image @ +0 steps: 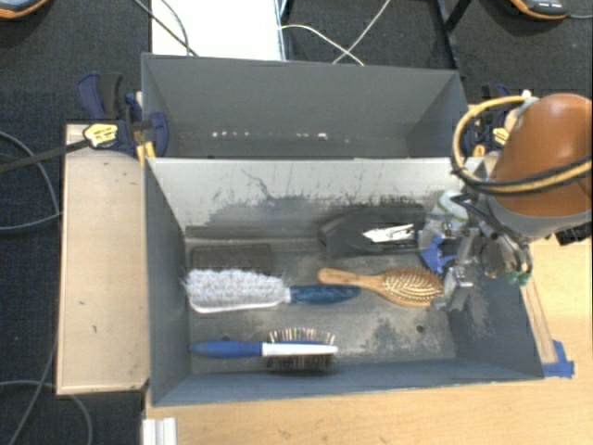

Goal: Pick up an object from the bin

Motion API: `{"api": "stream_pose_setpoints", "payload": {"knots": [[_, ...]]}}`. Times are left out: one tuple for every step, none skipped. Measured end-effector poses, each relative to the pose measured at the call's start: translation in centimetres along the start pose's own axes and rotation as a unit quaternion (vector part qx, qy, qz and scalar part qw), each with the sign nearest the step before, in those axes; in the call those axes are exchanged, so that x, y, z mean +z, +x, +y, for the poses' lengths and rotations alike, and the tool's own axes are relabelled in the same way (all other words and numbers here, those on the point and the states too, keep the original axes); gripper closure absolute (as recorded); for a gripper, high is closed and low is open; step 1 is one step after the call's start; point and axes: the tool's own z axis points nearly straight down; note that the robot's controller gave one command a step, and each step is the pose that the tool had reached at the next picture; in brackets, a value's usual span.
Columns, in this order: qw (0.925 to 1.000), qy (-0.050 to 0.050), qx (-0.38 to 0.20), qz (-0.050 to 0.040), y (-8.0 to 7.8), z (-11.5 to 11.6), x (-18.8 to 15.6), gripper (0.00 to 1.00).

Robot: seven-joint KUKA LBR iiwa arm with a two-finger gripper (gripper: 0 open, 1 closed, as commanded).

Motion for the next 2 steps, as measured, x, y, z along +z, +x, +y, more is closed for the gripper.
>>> {"api": "stream_pose_setpoints", "payload": {"knots": [[1.0,0.0,0.0,0.0,0.0,0.0,0.0,0.0],[0.999,0.0,0.044,0.0,-1.3,0.5,3.5,0.0]]}}
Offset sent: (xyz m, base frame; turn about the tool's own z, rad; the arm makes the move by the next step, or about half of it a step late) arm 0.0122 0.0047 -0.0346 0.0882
